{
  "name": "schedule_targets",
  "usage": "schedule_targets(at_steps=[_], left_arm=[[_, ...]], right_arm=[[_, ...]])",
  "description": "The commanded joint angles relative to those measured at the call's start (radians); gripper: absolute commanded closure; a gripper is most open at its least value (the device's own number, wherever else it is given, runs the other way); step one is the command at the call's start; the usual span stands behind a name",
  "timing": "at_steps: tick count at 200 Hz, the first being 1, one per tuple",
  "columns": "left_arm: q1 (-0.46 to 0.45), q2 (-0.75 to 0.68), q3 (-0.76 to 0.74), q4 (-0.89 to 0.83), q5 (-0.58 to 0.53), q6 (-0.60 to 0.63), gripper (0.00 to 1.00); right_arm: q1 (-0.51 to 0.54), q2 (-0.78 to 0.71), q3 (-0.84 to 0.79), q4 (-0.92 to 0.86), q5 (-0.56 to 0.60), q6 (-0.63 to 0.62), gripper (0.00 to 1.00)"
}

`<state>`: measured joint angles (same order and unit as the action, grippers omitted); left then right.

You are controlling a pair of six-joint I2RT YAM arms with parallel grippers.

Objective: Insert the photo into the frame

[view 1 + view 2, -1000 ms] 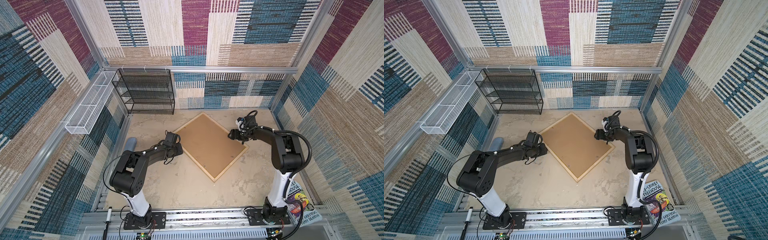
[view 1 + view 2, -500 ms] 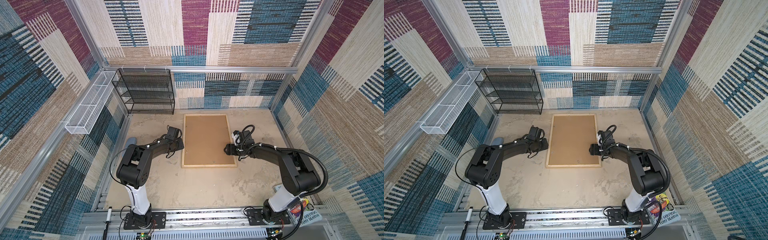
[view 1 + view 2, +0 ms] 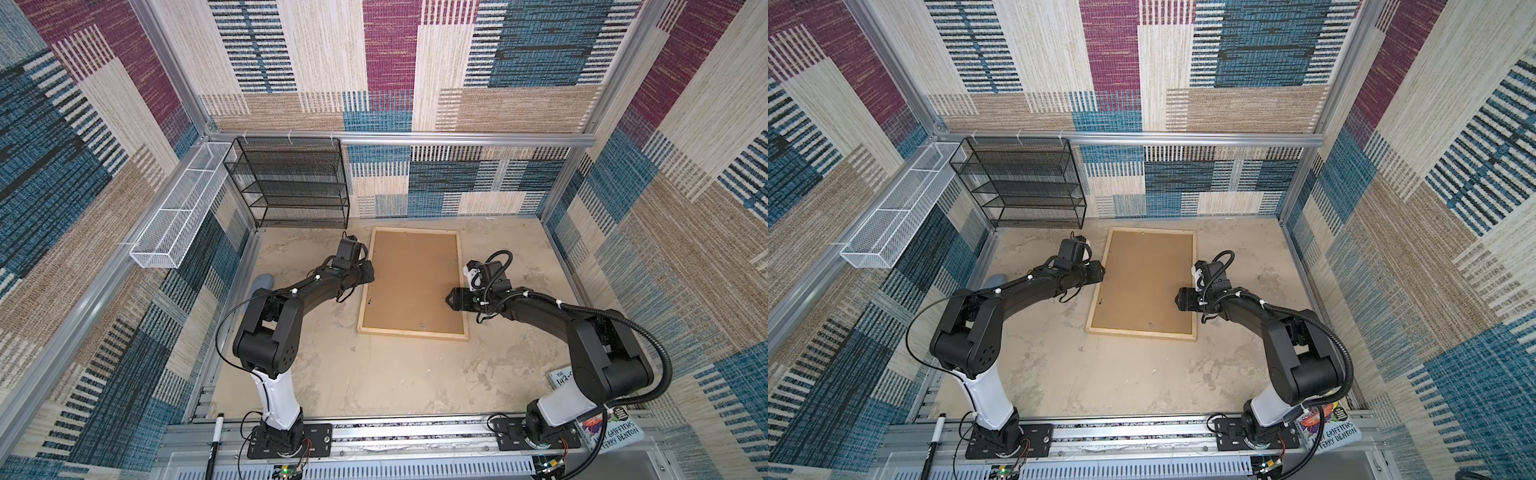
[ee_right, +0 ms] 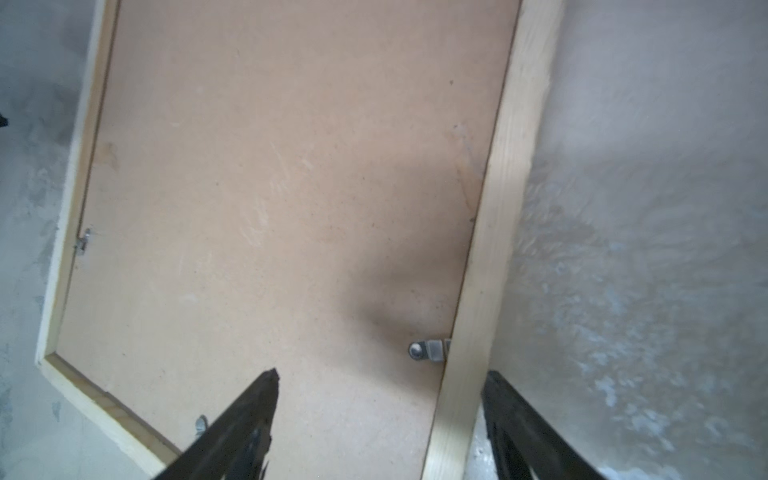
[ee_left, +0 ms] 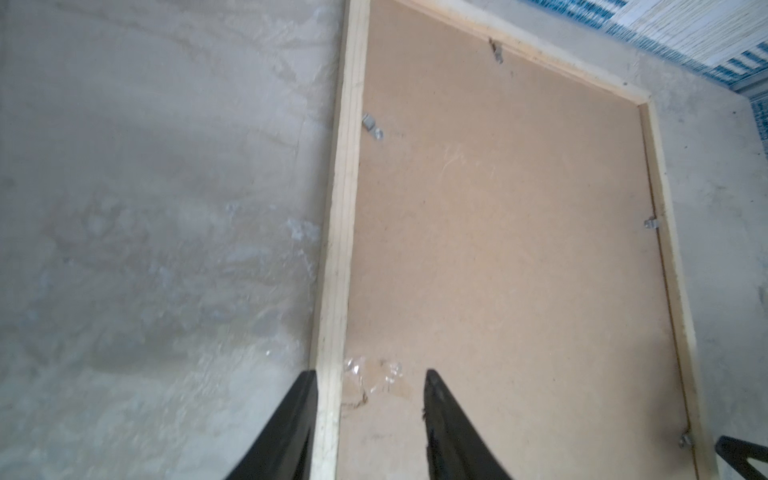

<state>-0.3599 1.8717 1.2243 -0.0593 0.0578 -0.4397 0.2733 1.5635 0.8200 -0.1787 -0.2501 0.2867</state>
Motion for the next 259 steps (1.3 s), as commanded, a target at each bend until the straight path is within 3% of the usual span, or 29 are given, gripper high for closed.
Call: schedule_targets(at_steps=[1,38,70,103,189,259], left_arm=[[-0.001,0.052,0.077,-0.019,-0.032,0.085,0.55],[0.003,0.155,0.194,-0.048,-0.028,0.14,0.57],[0.006,0.254,0.306,-0.137,-0.091,0.145,0.59],[0.006,0.302,0.342,-0.161,-0.108,0.137,0.62],[0.007,0.283,0.304,-0.178,-0.093,0.118,0.75],[0.006,0.197,0.167,-0.172,-0.01,0.091,0.81]], right_arm=[[0.0,-0.028,-0.002,0.049,0.035,0.016,0.21],[0.0,-0.099,-0.024,0.049,0.071,0.015,0.2],[0.0,-0.126,-0.034,0.051,0.061,0.017,0.21],[0.0,-0.138,-0.041,0.06,0.053,0.019,0.22],[0.0,-0.173,-0.046,0.073,0.026,0.023,0.26],[0.025,-0.101,0.017,0.172,-0.128,0.047,0.37]])
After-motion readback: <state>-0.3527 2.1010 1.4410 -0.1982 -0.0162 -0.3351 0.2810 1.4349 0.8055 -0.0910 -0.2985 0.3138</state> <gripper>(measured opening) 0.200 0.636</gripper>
